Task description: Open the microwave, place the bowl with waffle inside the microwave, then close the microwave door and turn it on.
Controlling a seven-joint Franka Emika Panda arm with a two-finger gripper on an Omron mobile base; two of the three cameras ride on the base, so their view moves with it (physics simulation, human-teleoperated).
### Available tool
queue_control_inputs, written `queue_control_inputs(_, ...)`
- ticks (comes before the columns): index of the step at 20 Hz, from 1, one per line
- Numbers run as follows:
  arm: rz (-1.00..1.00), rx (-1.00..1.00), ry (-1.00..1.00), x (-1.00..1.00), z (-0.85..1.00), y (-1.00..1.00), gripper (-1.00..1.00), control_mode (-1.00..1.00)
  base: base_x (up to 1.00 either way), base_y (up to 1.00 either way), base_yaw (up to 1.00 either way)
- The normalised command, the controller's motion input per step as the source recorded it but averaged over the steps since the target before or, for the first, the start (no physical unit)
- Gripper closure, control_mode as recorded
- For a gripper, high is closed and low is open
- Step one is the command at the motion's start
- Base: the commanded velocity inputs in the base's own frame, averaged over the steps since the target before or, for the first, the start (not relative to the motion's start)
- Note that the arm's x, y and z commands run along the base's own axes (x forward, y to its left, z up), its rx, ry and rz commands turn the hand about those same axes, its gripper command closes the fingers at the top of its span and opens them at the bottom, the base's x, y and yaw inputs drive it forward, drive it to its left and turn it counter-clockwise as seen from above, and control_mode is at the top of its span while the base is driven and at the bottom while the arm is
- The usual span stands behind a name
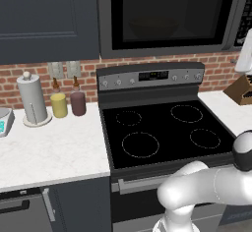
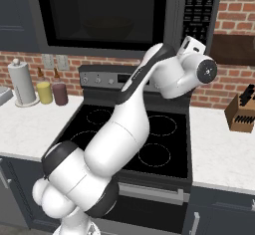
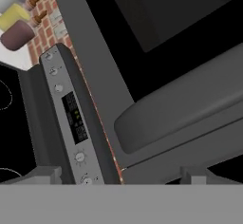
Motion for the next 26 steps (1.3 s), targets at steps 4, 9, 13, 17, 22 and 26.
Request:
queue_control_inputs(4, 0.0, 0.0, 0.0, 0.03, 0.0, -0.13, -1.0, -1.0, 0.0, 0.0, 0.0)
queue_control_inputs(9, 0.0, 0.0, 0.0, 0.09, 0.0, -0.08, -1.0, -1.0, 0.0, 0.0, 0.0)
queue_control_inputs(13, 0.0, 0.0, 0.0, 0.14, 0.0, -0.05, -1.0, -1.0, 0.0, 0.0, 0.0)
queue_control_inputs(17, 0.01, 0.0, 0.0, 0.16, 0.0, -0.07, -1.0, -1.0, 0.0, 0.0, 0.0)
queue_control_inputs(22, 0.01, 0.0, 0.0, 0.17, 0.0, -0.07, -1.0, -1.0, 0.0, 0.0, 0.0)
queue_control_inputs(26, 0.01, 0.0, 0.0, 0.15, 0.0, -0.07, -1.0, -1.0, 0.0, 0.0, 0.0)
